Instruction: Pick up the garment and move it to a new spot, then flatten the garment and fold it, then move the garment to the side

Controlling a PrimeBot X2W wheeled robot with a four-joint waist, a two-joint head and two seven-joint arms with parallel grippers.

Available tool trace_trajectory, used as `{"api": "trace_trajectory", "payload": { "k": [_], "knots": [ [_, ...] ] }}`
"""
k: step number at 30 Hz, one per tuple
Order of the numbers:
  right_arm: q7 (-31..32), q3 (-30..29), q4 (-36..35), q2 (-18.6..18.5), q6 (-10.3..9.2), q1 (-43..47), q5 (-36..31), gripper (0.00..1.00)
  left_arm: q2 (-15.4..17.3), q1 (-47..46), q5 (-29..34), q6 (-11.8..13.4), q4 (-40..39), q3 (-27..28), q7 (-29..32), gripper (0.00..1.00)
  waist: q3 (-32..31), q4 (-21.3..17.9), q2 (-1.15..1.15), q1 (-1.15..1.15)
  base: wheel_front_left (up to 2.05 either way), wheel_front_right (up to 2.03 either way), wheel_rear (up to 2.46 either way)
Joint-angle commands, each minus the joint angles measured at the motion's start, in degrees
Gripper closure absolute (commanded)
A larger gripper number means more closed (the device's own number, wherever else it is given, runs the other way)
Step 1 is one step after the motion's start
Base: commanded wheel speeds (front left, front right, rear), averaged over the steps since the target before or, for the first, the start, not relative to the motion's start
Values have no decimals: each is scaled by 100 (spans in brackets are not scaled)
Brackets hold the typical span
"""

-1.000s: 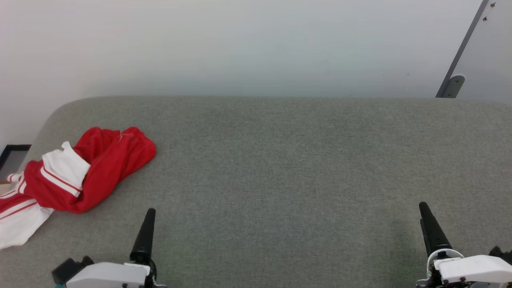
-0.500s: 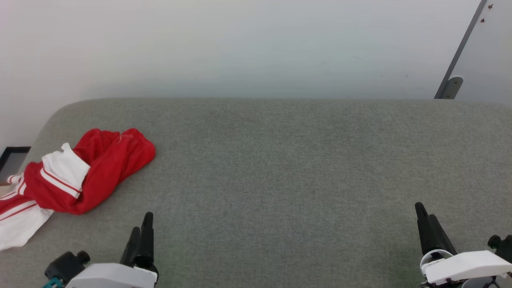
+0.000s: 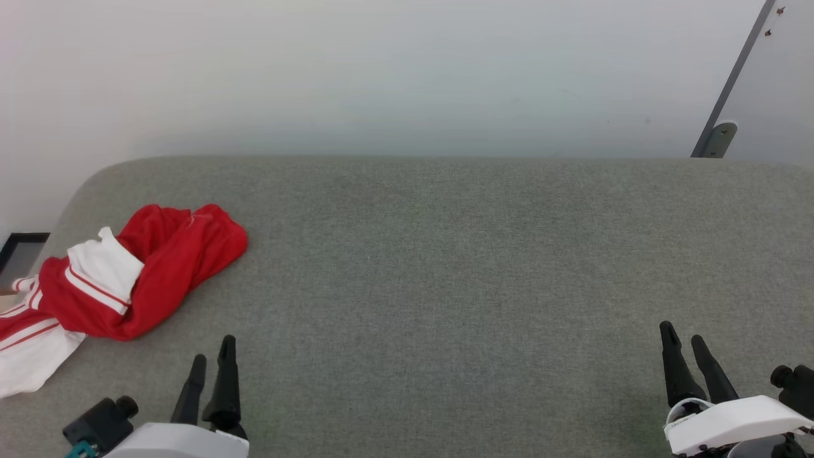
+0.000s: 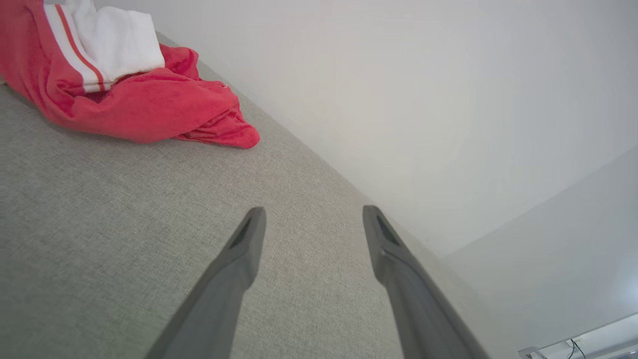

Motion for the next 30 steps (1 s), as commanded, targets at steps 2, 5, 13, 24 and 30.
{"api": "trace_trajectory", "payload": {
  "k": [2,5,13,24,30],
  "knots": [
    [-67,-21,-45,-50,-2,-90,-218,0,-5,-13,231,-72,-70,46,-60,0,2,0,0,0,0,0,0],
    [-116,-16,-43,-60,-2,-88,-401,0,0,-6,432,-124,-56,80,-107,0,1,0,0,0,0,0,0],
    [-235,-14,-79,-79,-3,-45,-888,0,27,2,943,-203,-55,123,-226,0,-13,2,0,0,0,0,0],
    [-390,32,-127,-50,-3,4,-1520,0,62,25,1541,-239,-89,94,-384,0,-18,20,0,0,0,0,0],
    [-470,60,-125,-71,-4,-3,-1795,0,94,49,1814,-238,-96,67,-463,0,-26,18,0,0,0,0,0]
  ]
}}
